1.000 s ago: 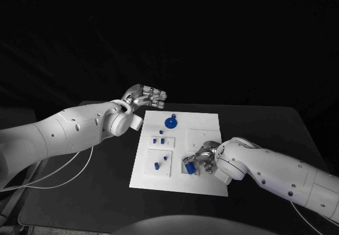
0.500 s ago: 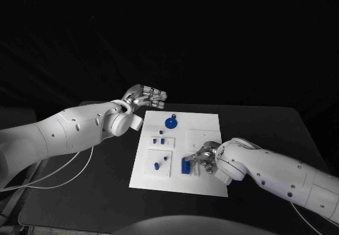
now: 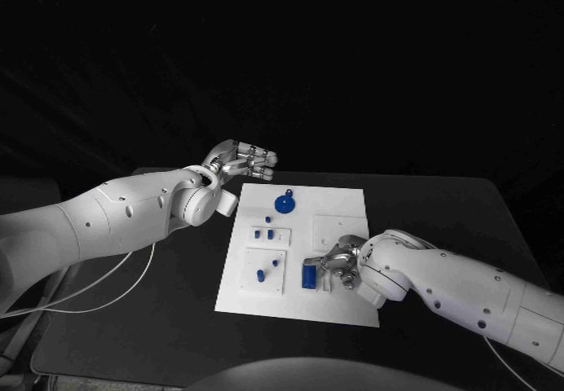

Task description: Assemble the parts on the task board

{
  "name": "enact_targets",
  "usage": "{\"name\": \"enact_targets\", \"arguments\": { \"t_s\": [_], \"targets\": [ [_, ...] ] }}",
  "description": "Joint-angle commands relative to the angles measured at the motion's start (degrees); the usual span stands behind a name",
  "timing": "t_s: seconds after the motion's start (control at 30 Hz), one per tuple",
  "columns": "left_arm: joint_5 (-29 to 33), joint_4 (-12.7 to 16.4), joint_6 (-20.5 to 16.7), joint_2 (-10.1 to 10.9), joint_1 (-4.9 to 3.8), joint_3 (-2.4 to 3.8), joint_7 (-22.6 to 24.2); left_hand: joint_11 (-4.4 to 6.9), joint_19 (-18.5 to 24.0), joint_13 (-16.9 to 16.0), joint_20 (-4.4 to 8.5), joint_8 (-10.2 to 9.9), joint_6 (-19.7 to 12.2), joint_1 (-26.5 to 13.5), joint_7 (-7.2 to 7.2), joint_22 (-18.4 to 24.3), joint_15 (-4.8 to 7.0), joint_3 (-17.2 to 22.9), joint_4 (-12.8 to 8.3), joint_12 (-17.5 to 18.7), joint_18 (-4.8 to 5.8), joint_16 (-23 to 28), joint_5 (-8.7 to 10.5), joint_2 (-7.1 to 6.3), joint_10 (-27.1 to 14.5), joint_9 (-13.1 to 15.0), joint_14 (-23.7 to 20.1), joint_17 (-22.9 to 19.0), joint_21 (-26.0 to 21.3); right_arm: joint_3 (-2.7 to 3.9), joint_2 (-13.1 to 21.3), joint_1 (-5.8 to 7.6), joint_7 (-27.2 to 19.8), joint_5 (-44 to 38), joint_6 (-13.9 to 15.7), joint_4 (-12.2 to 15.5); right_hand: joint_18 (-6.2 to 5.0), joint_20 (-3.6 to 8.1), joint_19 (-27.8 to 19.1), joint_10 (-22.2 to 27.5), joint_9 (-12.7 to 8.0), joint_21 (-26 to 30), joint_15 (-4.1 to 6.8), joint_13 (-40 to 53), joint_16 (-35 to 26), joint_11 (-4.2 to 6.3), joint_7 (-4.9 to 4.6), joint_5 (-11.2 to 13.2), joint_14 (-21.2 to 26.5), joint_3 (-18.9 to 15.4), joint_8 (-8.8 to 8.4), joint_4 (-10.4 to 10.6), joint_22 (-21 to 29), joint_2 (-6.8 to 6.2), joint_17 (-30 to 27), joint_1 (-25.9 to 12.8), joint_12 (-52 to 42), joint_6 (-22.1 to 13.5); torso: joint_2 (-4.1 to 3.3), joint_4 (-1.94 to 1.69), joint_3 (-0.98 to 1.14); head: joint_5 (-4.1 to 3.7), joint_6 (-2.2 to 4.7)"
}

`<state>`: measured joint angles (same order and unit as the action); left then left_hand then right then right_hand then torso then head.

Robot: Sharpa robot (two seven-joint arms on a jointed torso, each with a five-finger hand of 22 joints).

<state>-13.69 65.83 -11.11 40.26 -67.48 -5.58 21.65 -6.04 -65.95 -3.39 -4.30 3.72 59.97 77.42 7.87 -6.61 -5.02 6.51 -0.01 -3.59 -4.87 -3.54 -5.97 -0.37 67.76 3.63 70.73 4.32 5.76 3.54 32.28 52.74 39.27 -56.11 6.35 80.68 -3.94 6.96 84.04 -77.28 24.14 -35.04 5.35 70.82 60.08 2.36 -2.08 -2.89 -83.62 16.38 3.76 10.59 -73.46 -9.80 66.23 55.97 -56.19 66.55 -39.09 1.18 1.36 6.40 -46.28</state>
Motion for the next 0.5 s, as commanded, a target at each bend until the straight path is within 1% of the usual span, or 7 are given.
{"name": "enact_targets", "arguments": {
  "t_s": [0.03, 0.1, 0.33, 0.37, 0.4, 0.47, 0.5],
  "targets": [
    [0.35, 0.15, 0.85, 0.01, -0.03, 0.04, 0.22, -0.1, -0.41, 0.02, -0.18, -0.15, -0.24, 0.07, -0.21, 0.05, -0.29, -0.28, -0.02, 0.25, 0.27, -0.03, -0.07, 0.7, 0.09, -0.02, 0.02, 0.06, -0.31, -0.18, 0.21, -0.28, -0.46, -0.66, -0.5, 0.59, -0.02, 0.27, 2.75, 0.01, -0.05, 0.22, 0.48, 0.1, -0.41, 0.1, -0.2, 0.1, -0.1, -0.09, -0.05, 0.05, -0.04, 0.11, 0.09, 0.86, 0.33, 0.09, -0.01, 0.02, 0.03, 0.06, 0.01],
    [0.35, 0.16, 0.85, 0.05, -0.03, 0.04, 0.2, -0.1, -0.41, 0.02, -0.18, -0.15, -0.24, 0.07, -0.21, 0.05, -0.29, -0.28, -0.02, 0.25, 0.27, -0.03, -0.07, 0.7, 0.09, -0.02, 0.02, 0.06, -0.31, -0.18, 0.5, -0.3, -0.69, -0.79, -0.25, 0.98, -0.02, 0.28, 2.76, -0.04, -0.03, 0.18, 0.49, 0.14, -0.43, 0.11, -0.18, 0.1, -0.11, -0.07, -0.05, -0.17, -0.05, 0.07, 0.1, 1.06, 0.28, 0.15, -0.03, 0.01, 0.04, 0.07, 0.02],
    [0.35, 0.23, 0.8, 0.34, -0.04, 0.04, 0.12, -0.1, -0.41, 0.02, -0.18, -0.15, -0.24, 0.07, -0.21, 0.05, -0.29, -0.28, -0.02, 0.25, 0.27, -0.03, -0.07, 0.7, 0.09, -0.02, 0.02, 0.06, -0.31, -0.17, 2.89, -0.39, -2.73, -0.84, -0.88, 3.63, 0.04, 0.25, 2.76, -0.19, 1.05, 0.09, 0.51, 0.42, -0.67, 0.27, 0.13, 0.03, -0.16, -0.2, 0.27, -3.06, -0.07, -0.25, 0.04, 3.84, -0.04, 1.54, -0.02, 0.05, 0.04, 0.16, -0.1],
    [0.35, 0.23, 0.79, 0.38, -0.04, 0.04, 0.12, -0.1, -0.41, 0.02, -0.18, -0.15, -0.24, 0.07, -0.21, 0.05, -0.29, -0.28, -0.02, 0.25, 0.27, -0.03, -0.07, 0.7, 0.09, -0.02, 0.02, 0.06, -0.31, -0.16, 3.23, -0.39, -3.06, -0.76, -1.13, 3.99, 0.05, 0.27, 2.76, -0.2, 1.58, 0.08, 0.54, 0.46, -0.74, 0.33, 0.24, 0.03, -0.16, -0.44, 0.32, -3.52, -0.07, -0.2, 0.0, 4.08, -0.09, 1.86, 0.0, 0.06, 0.02, 0.17, -0.11],
    [0.35, 0.23, 0.78, 0.41, -0.04, 0.03, 0.11, -0.1, -0.41, 0.02, -0.18, -0.15, -0.24, 0.07, -0.21, 0.05, -0.29, -0.28, -0.02, 0.25, 0.27, -0.03, -0.07, 0.7, 0.09, -0.02, 0.02, 0.06, -0.31, -0.16, 3.64, -0.4, -3.53, -0.67, -1.46, 4.42, 0.11, 0.39, 2.79, -0.18, 3.87, 0.02, 0.64, 0.59, -0.86, 0.41, 0.32, 0.01, -0.18, -1.18, -0.14, -4.49, -0.09, 0.33, -0.03, 3.95, -0.17, 1.84, 0.01, 0.08, 0.01, 0.16, -0.12],
    [0.35, 0.23, 0.79, 0.46, -0.04, 0.03, 0.11, -0.1, -0.41, 0.02, -0.18, -0.15, -0.24, 0.07, -0.21, 0.05, -0.29, -0.28, -0.02, 0.25, 0.27, -0.03, -0.07, 0.7, 0.09, -0.02, 0.02, 0.06, -0.31, -0.16, 4.28, -0.4, -4.28, -0.55, -2.06, 5.14, 0.15, 0.33, 2.74, -0.21, 5.08, 0.12, 0.64, 0.67, -0.92, 0.57, 0.74, -0.08, -0.2, -1.05, 0.52, -5.26, -0.05, 0.24, -0.09, 4.94, -0.31, 2.83, 0.02, 0.09, 0.01, 0.15, -0.12],
    [0.35, 0.23, 0.8, 0.48, -0.04, 0.03, 0.11, -0.1, -0.41, 0.02, -0.18, -0.15, -0.24, 0.07, -0.21, 0.05, -0.29, -0.28, -0.02, 0.25, 0.27, -0.03, -0.07, 0.7, 0.09, -0.02, 0.02, 0.06, -0.31, -0.16, 4.58, -0.41, -4.63, -0.51, -2.4, 5.49, 0.2, 0.41, 2.73, -0.2, 7.02, 0.17, 0.8, 0.79, -0.99, 0.78, 0.89, -0.05, -0.19, -1.4, 0.79, -5.9, -0.03, 0.41, -0.14, 5.3, -0.44, 3.06, 0.02, 0.11, 0.02, 0.14, -0.12]
  ]
}}
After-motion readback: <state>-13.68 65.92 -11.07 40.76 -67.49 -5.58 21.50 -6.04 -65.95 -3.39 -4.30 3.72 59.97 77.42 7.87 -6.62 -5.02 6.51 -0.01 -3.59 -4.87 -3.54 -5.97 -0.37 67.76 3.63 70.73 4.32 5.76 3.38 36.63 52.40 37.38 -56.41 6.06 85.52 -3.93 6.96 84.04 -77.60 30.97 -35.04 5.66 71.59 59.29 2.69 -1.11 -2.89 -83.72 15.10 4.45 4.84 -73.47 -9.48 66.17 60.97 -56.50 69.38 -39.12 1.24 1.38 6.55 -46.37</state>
